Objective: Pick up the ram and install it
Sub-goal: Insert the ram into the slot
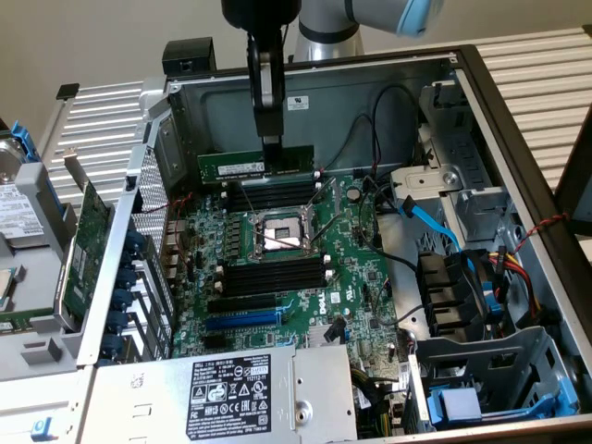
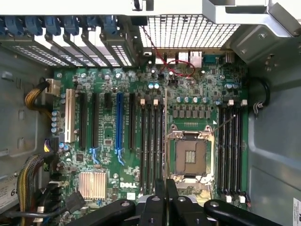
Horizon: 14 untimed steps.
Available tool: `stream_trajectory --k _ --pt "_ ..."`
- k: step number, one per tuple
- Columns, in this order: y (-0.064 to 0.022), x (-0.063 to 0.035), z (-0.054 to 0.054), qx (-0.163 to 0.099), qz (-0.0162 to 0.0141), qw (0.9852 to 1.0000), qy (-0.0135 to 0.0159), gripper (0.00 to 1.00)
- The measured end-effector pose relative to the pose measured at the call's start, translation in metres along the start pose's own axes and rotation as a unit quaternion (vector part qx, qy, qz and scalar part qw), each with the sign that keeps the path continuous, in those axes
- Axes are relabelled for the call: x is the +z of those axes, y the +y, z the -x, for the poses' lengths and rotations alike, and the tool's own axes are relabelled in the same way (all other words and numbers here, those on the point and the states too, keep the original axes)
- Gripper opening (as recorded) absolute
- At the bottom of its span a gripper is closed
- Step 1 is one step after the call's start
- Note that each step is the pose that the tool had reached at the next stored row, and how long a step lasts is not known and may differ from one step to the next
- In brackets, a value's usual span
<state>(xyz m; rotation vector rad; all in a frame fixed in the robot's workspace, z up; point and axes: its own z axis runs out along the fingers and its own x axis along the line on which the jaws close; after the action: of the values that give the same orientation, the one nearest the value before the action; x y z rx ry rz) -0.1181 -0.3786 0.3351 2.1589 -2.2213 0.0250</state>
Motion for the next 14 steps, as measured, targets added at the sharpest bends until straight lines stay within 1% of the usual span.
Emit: stream_trajectory --k 5,8,10,13,14 --pt "-0.0016 0.0085 0.000 0.005 -0.0009 1.0000 0.0000 0.13" --pt "-0.0017 0.0122 0.001 0.007 -0.0018 1.0000 0.0006 0.13" --pt "-0.0017 0.0139 0.001 0.008 -0.0024 1.0000 0.0024 0.13" --pt "-0.0017 0.0160 0.001 0.009 -0.0029 0.9999 0.0066 0.13" --pt "-0.0018 0.0169 0.001 0.009 -0.0030 0.9999 0.0074 0.13"
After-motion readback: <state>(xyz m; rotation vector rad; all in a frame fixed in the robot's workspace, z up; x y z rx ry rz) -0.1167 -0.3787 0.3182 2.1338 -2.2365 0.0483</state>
